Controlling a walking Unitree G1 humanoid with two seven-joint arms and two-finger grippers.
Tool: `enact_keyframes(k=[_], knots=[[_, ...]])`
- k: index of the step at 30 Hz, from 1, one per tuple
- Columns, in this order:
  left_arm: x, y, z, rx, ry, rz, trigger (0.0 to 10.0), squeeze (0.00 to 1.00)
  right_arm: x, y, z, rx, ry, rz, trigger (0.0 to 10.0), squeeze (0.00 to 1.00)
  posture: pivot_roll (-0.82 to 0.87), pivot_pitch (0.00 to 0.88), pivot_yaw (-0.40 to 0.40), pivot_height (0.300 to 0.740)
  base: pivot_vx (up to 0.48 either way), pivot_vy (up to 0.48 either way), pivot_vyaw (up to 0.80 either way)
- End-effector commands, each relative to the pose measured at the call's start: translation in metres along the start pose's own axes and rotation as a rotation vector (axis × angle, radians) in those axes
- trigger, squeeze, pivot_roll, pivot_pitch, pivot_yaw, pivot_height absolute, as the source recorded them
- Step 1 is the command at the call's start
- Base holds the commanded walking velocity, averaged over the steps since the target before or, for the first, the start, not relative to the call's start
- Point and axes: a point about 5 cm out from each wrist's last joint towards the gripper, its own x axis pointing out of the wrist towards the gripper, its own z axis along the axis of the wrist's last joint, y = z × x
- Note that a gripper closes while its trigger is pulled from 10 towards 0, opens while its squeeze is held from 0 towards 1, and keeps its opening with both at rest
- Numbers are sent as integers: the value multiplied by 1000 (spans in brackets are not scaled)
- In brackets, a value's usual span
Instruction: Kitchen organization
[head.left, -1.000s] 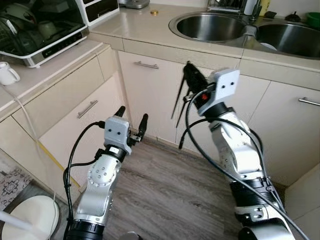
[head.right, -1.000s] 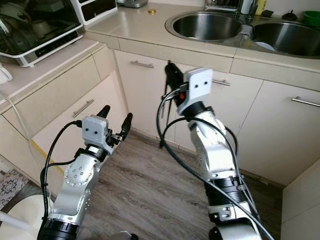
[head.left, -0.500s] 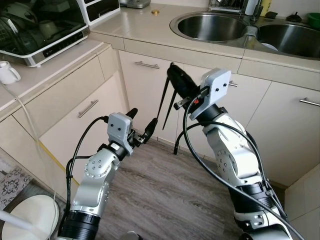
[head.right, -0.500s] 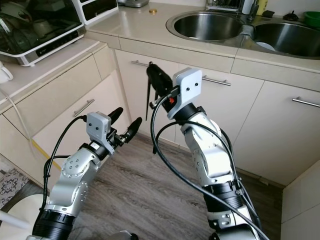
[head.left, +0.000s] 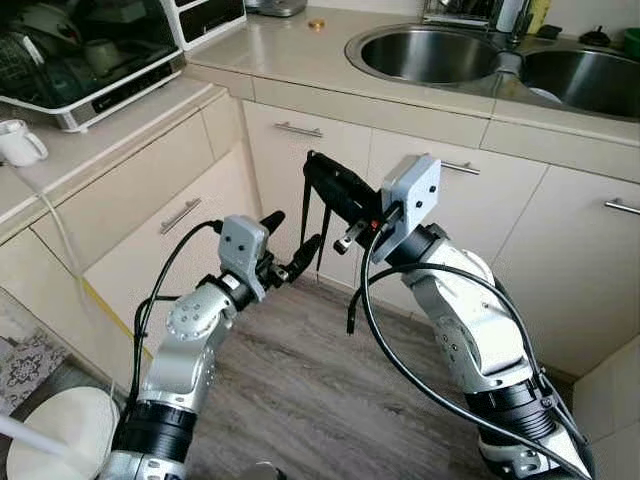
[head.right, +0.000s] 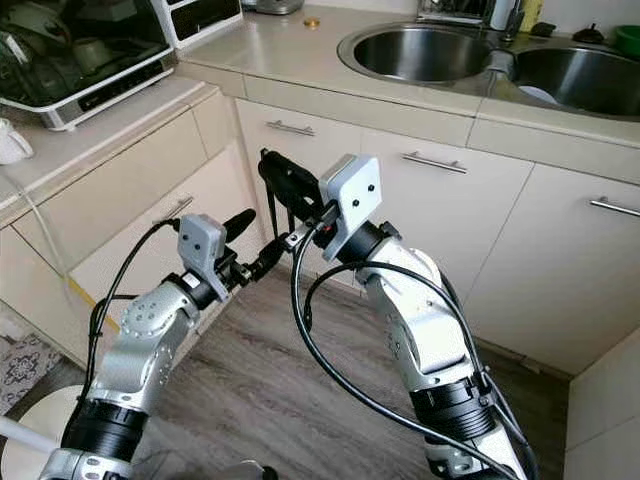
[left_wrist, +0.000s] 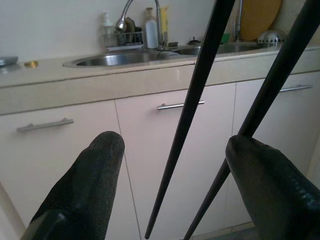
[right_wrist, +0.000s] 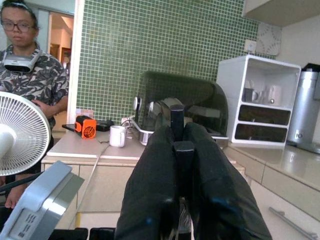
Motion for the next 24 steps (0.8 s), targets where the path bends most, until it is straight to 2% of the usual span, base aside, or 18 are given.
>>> enact_keyframes(k=[1,12,20,24], knots=[[2,2,0,5,3,-15,10000,0,3,8,4,-1,-10,48,10000,0,5,13,26,740,0,0,0],[4,0,-1,19,4,-36,10000,0,2,10,3,-4,-5,62,10000,0,2,11,26,740,0,0,0],[3,-6,0,24,-5,-48,10000,0,1,4,1,-5,6,24,10000,0,2,8,25,740,0,0,0],[0,-4,-3,29,2,-42,10000,0,1,8,2,-3,-3,57,10000,0,4,5,22,740,0,0,0]])
